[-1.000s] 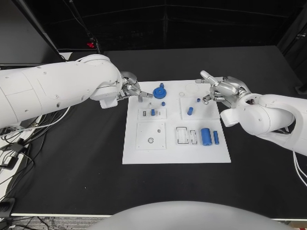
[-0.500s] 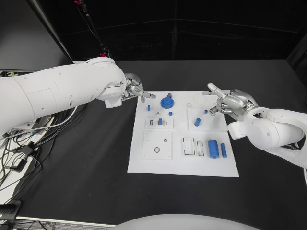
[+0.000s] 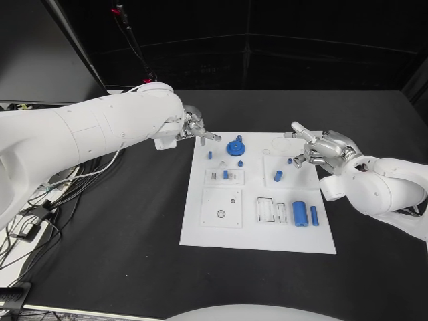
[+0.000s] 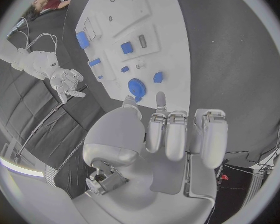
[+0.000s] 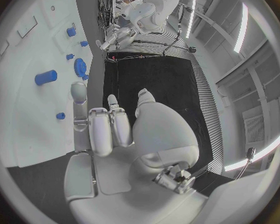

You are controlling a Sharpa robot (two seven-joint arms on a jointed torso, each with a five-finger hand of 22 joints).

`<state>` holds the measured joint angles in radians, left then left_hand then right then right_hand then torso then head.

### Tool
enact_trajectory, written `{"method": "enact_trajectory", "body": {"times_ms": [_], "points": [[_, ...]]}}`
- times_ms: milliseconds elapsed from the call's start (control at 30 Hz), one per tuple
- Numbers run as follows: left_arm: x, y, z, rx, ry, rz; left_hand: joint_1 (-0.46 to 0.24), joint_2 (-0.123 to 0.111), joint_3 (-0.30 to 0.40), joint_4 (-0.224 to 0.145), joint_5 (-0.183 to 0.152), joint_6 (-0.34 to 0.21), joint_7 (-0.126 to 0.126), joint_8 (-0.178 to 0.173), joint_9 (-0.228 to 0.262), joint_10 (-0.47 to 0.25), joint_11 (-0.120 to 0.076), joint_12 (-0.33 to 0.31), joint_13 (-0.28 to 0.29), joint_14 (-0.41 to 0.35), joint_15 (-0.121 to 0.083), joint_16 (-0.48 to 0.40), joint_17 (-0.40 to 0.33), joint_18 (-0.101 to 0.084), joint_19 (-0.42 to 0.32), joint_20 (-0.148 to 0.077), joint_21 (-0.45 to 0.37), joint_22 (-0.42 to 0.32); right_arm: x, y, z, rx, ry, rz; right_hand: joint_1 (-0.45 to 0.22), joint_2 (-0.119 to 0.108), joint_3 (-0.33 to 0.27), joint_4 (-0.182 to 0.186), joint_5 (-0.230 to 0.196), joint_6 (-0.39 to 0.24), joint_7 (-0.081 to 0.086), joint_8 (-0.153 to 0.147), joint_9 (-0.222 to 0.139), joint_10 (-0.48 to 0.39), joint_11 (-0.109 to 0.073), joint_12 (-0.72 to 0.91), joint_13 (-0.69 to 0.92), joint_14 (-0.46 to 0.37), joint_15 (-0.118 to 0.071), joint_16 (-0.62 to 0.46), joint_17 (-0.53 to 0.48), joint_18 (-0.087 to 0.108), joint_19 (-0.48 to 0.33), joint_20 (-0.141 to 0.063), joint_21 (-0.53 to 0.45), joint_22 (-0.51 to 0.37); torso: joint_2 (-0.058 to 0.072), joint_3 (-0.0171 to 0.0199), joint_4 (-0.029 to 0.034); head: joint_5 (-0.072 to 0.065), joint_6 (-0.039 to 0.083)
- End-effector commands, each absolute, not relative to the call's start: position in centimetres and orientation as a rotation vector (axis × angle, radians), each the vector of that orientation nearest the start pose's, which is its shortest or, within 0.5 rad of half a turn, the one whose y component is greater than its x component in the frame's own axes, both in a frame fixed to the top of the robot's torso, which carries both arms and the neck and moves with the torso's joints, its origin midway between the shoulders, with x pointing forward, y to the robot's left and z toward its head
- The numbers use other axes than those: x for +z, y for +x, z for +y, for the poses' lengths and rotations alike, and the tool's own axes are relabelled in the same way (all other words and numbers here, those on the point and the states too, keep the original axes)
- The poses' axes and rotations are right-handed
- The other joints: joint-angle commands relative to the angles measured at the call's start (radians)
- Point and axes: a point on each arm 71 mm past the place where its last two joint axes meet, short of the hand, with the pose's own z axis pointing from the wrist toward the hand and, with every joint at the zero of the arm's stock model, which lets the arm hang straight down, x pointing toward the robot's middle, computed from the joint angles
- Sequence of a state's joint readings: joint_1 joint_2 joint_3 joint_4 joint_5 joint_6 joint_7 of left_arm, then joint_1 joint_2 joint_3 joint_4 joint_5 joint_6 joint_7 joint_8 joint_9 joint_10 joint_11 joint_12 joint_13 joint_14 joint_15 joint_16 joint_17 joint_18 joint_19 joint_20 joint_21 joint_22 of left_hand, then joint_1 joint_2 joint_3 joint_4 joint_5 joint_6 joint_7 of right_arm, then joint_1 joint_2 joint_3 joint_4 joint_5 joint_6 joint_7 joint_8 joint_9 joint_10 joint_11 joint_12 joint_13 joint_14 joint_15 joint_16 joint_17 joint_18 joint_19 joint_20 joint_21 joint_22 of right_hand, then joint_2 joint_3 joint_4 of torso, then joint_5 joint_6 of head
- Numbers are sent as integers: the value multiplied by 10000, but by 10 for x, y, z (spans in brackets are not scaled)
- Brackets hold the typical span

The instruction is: Assemble the parts on the task board

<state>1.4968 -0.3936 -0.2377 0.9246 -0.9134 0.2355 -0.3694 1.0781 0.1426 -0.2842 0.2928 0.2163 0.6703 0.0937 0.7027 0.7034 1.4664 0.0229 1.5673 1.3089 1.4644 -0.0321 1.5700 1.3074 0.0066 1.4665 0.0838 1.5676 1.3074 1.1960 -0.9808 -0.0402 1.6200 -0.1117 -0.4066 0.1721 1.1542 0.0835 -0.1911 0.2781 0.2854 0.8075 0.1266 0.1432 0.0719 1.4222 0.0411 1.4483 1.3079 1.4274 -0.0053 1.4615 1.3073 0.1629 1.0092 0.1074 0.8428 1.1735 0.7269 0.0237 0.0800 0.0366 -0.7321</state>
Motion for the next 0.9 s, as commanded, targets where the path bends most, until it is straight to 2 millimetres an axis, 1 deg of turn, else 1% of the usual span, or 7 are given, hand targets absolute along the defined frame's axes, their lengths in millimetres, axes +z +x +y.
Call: {"method": "enact_trajectory", "body": {"times_ms": [33, 267, 400, 633, 700, 800, 900], "points": [[-145, 598, 155, -3635, -720, 22596, -49, 95, -100, -5, -109, 90, 5, -73, -60, 1044, 82, 35, 2619, 1064, 20, 8, 2634, -66, 1043, 6, 32, 2634, -184, 469, -251, 12880, 11642, 15565, 14, 62, -36, 4, 65, -66, -6, 33, -11, 33, 5, 20, 1198, -75, -3, -49, 771, 81, -79, -4, -63, -8, -5, 16, 8, -28, -19], [-151, 598, 155, -3363, -551, 22957, -27, 167, -104, -17, -165, 150, 5, -181, -157, 1044, 82, 35, 2619, 1064, 33, 8, 2634, -66, 1043, 15, 32, 2634, -184, 469, -251, 12886, 11641, 15572, 21, 65, -37, -1, 71, -77, -2, 30, -13, 29, 8, 17, 1194, -76, -2, -48, 770, 81, -79, -4, -68, -8, -5, 12, 9, -62, -50], [-156, 599, 153, -3319, -250, 22842, 9, 206, -94, -23, -167, 182, 7, -229, -200, 1044, 85, 35, 2619, 1064, 34, 8, 2634, -66, 1043, 19, 32, 2634, -184, 469, -250, 12912, 11633, 15592, 21, 65, -37, -1, 71, -77, -2, 30, -13, 29, 8, 17, 1194, -76, -2, -48, 770, 81, -79, -4, -68, -8, -2, 1, -7, -90, -65], [-163, 601, 150, -3322, -116, 22864, 36, 266, -83, -15, -166, 225, 8, -273, -244, 1044, 87, 35, 2619, 1064, 34, 8, 2634, -66, 1043, 22, 32, 2634, -185, 469, -249, 12941, 11632, 15627, 21, 65, -37, -1, 71, -77, -2, 30, -13, 29, 8, 17, 1194, -76, -2, -48, 770, 81, -79, -4, -68, -8, -4, 17, 18, -123, -100], [-165, 601, 150, -3296, -136, 22858, 25, 326, -81, -8, -179, 251, 8, -307, -276, 1044, 89, 35, 2619, 1064, 35, 8, 2634, -66, 1043, 24, 32, 2634, -185, 469, -249, 12955, 11629, 15638, 21, 65, -37, -1, 71, -77, -2, 30, -13, 29, 8, 17, 1194, -76, -2, -48, 770, 81, -79, -4, -68, -8, -6, 20, 17, -126, -109], [-167, 603, 150, -3225, -195, 22866, -106, 503, -135, 0, -404, 321, 18, -423, -380, 1044, 96, 35, 2619, 1064, 43, 8, 2634, -66, 1043, 31, 32, 2634, -185, 469, -248, 12987, 11622, 15671, 34, 74, -38, -8, 81, -95, 6, 24, -16, 33, 13, 22, 1196, -71, 1, -43, 776, 82, -86, -3, -84, -12, -7, 15, 13, -131, -116], [-167, 604, 151, -3165, -263, 22857, -131, 554, -144, -2, -439, 339, 19, -451, -405, 1044, 98, 35, 2619, 1064, 46, 8, 2634, -66, 1043, 33, 32, 2634, -185, 469, -247, 13005, 11619, 15689, 34, 74, -38, -8, 81, -95, 6, 24, -16, 33, 13, 22, 1196, -71, 1, -43, 776, 82, -86, -3, -84, -12, -2, 10, 6, -127, -120]]}}
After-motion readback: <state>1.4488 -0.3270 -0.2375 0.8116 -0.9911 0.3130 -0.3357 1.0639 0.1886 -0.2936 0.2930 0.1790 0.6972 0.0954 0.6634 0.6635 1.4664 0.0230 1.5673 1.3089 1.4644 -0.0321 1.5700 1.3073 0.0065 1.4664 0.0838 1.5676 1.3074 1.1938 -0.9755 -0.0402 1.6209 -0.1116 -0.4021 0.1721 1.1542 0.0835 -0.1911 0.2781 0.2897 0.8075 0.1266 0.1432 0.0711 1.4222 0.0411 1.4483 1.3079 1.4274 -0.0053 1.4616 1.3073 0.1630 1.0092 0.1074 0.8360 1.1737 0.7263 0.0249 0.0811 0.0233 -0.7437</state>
